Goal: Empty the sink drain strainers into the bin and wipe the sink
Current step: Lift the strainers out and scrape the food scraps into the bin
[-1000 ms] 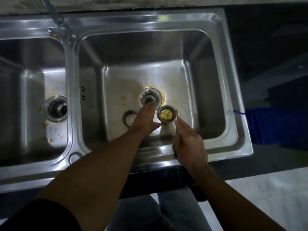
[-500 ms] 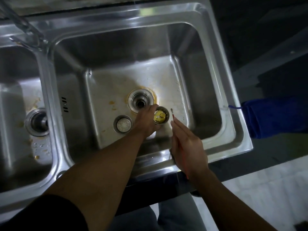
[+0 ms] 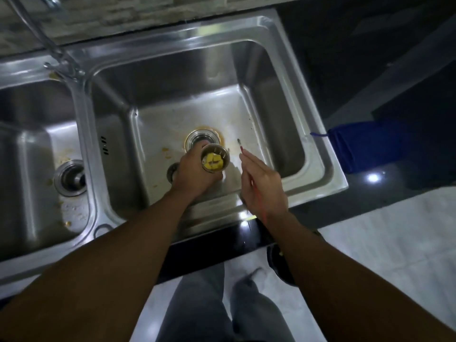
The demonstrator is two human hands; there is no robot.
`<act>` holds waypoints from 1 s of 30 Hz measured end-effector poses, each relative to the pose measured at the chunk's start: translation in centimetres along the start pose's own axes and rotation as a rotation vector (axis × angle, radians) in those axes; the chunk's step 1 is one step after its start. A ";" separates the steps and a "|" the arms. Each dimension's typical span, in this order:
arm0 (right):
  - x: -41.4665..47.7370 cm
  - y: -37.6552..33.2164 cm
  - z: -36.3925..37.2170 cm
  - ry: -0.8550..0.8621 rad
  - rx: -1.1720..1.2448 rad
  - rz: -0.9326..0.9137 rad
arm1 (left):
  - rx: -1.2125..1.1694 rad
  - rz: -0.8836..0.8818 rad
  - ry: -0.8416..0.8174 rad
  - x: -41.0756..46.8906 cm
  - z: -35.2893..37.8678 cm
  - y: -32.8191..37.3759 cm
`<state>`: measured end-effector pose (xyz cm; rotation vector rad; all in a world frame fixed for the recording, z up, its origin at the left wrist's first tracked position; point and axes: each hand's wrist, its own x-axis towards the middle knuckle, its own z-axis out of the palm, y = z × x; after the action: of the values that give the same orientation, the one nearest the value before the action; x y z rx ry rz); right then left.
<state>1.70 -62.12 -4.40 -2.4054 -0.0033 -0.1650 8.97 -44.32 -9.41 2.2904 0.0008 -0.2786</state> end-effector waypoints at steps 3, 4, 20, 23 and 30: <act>-0.3 -1.0 -1.5 0.194 0.142 0.007 | -0.015 0.095 0.038 -1.8 -0.5 2.7; -0.7 -1.2 -2.3 0.245 0.189 0.033 | -0.038 0.111 0.050 -2.4 -0.5 3.7; -23.4 9.6 -16.1 0.807 0.177 0.519 | -0.076 0.477 -0.038 -16.2 15.0 20.8; -26.2 11.9 -16.9 0.866 0.160 0.598 | -0.044 0.541 -0.081 -18.4 18.2 21.5; -31.0 14.6 -15.9 0.815 0.189 0.782 | 0.158 0.580 -0.314 -19.8 24.9 18.9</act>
<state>-30.23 -82.22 -6.17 -1.8325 1.1986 -0.7082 -13.65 -73.60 -7.62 2.2615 -0.8548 -0.3337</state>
